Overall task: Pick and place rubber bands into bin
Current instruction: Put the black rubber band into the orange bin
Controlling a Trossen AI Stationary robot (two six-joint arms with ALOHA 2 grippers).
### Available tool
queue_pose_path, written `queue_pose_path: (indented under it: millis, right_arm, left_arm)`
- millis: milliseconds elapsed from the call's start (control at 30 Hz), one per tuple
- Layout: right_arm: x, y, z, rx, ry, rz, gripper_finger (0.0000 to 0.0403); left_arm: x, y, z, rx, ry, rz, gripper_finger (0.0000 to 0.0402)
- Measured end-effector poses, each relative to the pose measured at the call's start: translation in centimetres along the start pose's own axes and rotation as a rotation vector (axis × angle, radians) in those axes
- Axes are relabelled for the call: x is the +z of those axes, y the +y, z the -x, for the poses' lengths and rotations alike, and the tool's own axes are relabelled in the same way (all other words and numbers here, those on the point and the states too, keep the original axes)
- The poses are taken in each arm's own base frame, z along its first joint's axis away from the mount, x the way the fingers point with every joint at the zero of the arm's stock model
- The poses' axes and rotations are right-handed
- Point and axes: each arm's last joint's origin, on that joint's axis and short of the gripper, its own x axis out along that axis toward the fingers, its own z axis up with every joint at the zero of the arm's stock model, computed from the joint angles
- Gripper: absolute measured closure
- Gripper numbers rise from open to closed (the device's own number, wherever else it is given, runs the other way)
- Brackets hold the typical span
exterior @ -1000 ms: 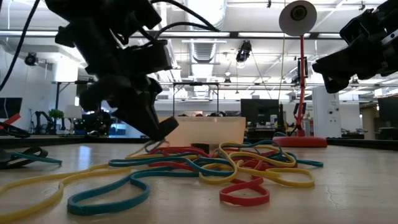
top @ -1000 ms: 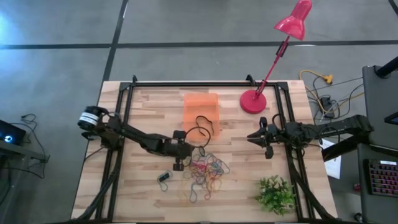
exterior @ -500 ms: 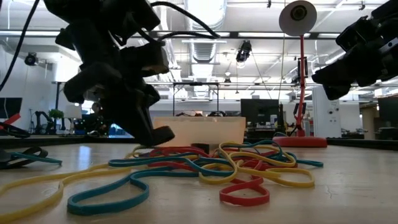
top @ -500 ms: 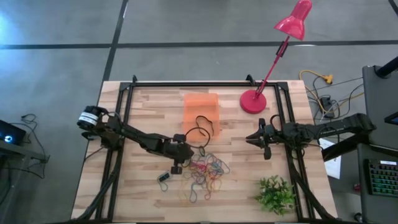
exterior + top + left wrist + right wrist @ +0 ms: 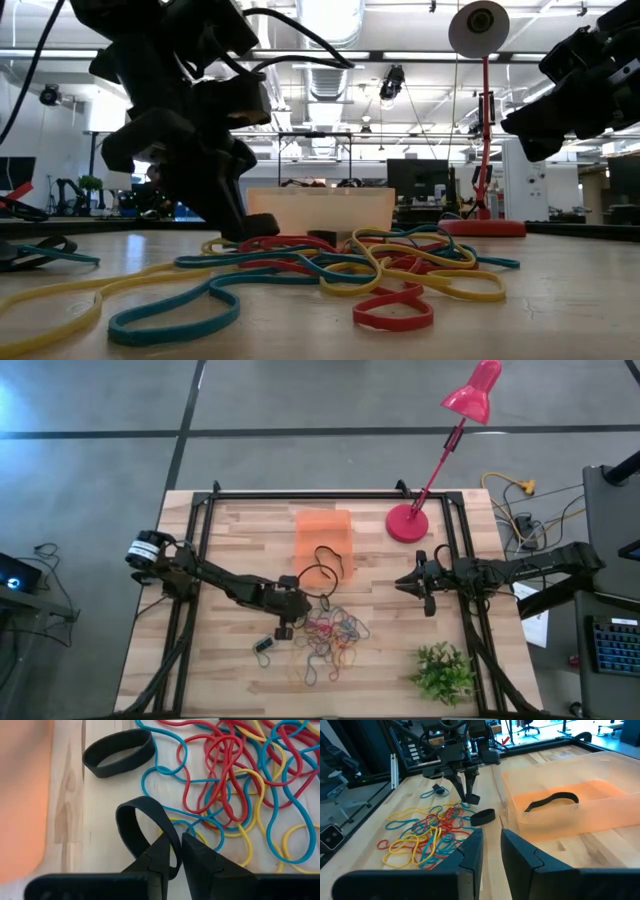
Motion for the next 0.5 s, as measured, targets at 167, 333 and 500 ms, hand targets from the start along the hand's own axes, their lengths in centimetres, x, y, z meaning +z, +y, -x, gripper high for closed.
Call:
queue_pose_path:
  millis: [167,333,500]
  right_arm:
    - [0.01,0.0,0.0,0.0,-0.001,0.0,0.0344]
    - [0.01,0.0,0.0,0.0,-0.001,0.001,0.0344]
    - [0.01,0.0,0.0,0.0,-0.001,0.001,0.0344]
  left_arm:
    - [-0.21,0.0,-0.06,-0.006,0.007,-0.001,0.0368]
    - [-0.44,0.06,-0.12,-0.009,0.014,-0.002,0.0368]
    - [-0.41,0.18,-0.13,0.013,0.009,-0.026,0.0382]
